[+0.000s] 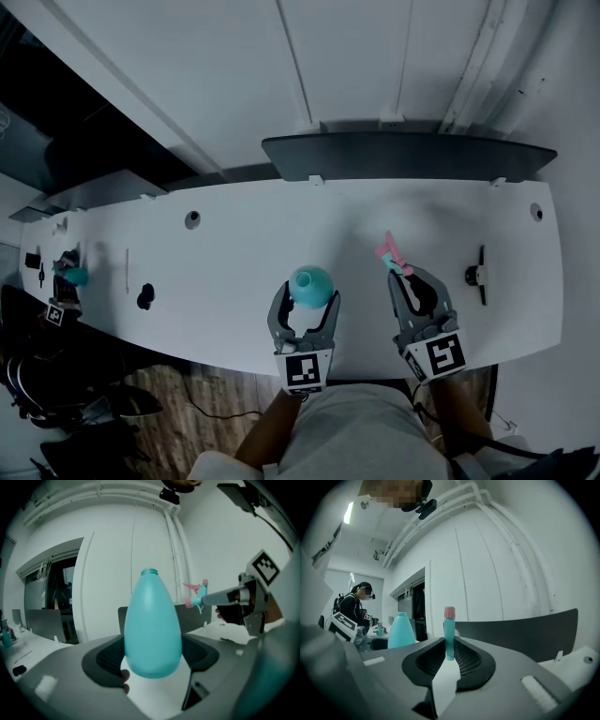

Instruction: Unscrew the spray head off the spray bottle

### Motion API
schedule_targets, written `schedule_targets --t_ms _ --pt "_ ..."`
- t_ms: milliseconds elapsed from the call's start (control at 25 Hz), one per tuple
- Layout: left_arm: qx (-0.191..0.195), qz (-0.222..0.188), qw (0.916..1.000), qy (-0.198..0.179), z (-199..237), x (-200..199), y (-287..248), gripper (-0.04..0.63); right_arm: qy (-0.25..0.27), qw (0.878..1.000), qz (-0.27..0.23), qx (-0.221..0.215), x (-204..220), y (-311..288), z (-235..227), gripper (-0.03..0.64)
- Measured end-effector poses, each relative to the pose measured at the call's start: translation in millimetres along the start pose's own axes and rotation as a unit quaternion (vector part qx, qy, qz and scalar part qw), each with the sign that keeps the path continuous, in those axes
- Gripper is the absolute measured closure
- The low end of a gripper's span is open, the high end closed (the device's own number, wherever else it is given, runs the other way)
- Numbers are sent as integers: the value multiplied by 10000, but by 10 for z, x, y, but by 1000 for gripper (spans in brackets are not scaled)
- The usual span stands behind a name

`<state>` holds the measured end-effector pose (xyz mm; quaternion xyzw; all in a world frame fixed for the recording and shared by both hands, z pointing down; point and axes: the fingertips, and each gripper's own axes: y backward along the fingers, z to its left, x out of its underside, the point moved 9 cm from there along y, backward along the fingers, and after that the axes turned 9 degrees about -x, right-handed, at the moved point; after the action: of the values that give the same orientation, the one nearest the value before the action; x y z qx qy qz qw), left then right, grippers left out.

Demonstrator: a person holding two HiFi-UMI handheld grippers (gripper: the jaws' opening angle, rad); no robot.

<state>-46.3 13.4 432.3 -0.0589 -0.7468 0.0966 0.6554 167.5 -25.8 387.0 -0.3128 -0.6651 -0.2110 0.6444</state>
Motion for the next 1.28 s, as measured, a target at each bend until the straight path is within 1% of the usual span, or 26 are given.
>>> schedule_targets --t_ms 160,280,440,600,720,800,840,1000,1080,1160,1280 --pt "-85 59 9999 67 -87 -30 250 221 -116 9995 -240 -176 77 -12 167 558" --pt "-133 -19 9999 63 -75 -73 415 221 -121 9994 -233 -216 106 38 314 558" --pt "10 -345 9992 196 -82 -254 603 221 10 9997 -254 7 44 205 541 559" --pt "344 -773 9963 162 -50 -375 842 221 154 9990 -295 298 -26 396 832 558" --pt "475 -995 9938 147 26 -401 1107 221 225 9982 -273 477 -56 543 1137 559" --pt "555 -996 9934 146 89 -383 1304 221 276 9976 -252 581 -58 642 1359 559" --pt "592 -976 9932 211 122 -366 1407 221 274 9973 -239 640 -48 697 1465 559" --pt "573 -836 9929 629 225 -289 1687 221 190 9955 -170 914 12 871 1732 560" --pt "553 -836 9922 740 245 -245 1809 221 162 9952 -149 948 42 979 1843 560" --pt "578 -805 9926 707 214 -212 1930 221 179 9952 -118 951 59 1107 1921 560" --pt "592 -871 9927 585 96 -225 2009 221 185 9952 -172 942 52 1241 1913 561"
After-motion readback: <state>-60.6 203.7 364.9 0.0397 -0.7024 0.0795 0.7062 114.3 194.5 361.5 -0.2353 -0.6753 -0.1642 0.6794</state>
